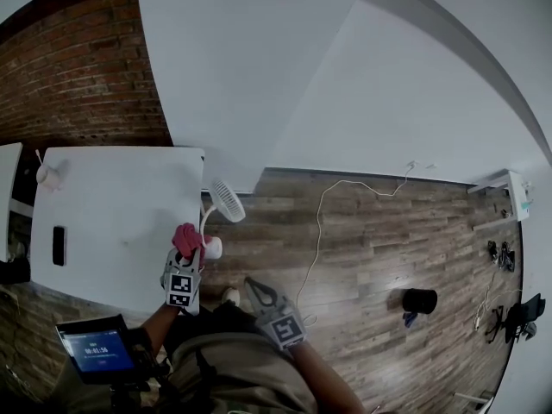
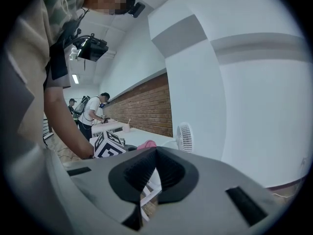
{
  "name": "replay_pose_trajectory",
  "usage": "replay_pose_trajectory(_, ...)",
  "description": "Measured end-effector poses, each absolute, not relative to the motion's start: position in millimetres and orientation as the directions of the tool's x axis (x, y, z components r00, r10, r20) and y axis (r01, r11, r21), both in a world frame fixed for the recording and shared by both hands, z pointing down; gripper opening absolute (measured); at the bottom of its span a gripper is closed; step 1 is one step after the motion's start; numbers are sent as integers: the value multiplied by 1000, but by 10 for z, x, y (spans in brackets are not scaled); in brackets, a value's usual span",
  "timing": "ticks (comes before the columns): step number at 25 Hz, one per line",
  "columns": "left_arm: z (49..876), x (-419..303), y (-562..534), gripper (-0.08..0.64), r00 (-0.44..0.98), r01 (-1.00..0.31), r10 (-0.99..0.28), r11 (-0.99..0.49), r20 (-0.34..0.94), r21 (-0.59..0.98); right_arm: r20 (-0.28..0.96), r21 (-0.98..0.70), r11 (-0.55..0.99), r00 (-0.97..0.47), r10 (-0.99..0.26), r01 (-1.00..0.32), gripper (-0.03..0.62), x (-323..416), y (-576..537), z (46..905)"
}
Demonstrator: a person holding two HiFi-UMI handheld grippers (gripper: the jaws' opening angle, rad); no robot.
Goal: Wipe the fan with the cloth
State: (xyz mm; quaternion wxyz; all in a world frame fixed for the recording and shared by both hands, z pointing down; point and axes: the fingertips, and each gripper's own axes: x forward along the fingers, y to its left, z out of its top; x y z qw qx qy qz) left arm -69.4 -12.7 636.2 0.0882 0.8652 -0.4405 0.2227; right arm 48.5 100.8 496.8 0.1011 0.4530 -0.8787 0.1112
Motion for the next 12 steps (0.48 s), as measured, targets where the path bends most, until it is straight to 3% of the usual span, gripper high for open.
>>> replay_pose_trajectory(12, 6598, -790, -25, 74, 513, -743, -715, -647, 475, -172, 305, -106, 511, -517, -800, -853, 3, 588, 1127, 4936)
